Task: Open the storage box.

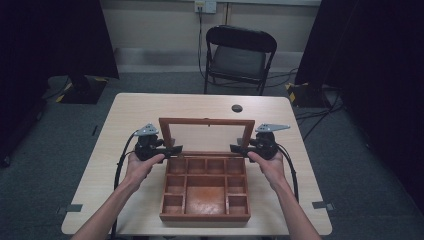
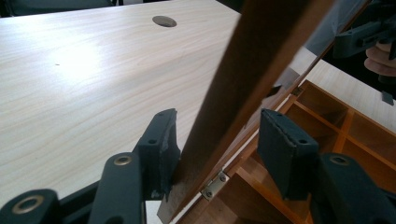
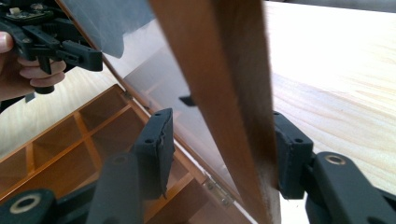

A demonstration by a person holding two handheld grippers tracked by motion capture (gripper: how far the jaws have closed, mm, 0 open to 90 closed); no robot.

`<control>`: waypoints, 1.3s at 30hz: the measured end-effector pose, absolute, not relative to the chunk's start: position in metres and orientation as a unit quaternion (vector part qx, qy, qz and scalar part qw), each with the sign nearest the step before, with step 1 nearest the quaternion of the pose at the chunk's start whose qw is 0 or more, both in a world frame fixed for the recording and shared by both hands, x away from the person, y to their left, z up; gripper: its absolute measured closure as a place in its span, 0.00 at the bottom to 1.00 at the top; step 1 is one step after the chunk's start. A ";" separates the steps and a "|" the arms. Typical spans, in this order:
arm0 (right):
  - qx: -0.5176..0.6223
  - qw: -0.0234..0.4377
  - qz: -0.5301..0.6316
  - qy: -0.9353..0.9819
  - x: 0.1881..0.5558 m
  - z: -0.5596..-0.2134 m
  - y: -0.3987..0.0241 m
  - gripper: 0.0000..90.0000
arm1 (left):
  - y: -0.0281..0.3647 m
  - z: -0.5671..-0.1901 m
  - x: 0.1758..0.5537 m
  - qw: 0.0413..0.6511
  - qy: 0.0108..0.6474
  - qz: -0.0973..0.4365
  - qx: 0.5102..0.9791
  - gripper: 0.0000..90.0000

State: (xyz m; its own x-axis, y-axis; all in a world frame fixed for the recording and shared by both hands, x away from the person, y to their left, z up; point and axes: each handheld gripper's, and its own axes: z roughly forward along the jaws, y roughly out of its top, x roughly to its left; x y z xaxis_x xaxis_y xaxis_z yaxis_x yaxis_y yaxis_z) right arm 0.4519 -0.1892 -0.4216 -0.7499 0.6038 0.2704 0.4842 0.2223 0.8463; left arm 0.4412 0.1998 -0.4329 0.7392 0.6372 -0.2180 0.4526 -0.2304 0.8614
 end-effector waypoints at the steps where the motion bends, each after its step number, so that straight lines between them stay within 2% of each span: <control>1: 0.351 0.059 0.517 0.779 0.453 -0.422 -0.189 0.53 | 0.199 -0.433 0.442 0.511 0.351 0.092 0.779 0.54; 19: 0.366 0.077 0.515 0.771 0.466 -0.428 -0.186 0.54 | 0.201 -0.440 0.453 0.521 0.372 0.085 0.763 0.56; 27: 0.373 0.081 0.516 0.767 0.471 -0.431 -0.185 0.54 | 0.199 -0.442 0.458 0.524 0.381 0.070 0.758 0.48; 32: 0.378 0.081 0.518 0.763 0.473 -0.432 -0.185 0.54 | 0.198 -0.443 0.458 0.512 0.379 0.080 0.767 0.50; 37: 0.380 0.087 0.515 0.764 0.474 -0.434 -0.184 0.54 | 0.202 -0.447 0.460 0.509 0.380 0.079 0.769 0.58; 39: 0.382 0.085 0.515 0.763 0.474 -0.434 -0.184 0.54 | 0.202 -0.448 0.460 0.511 0.383 0.078 0.766 0.58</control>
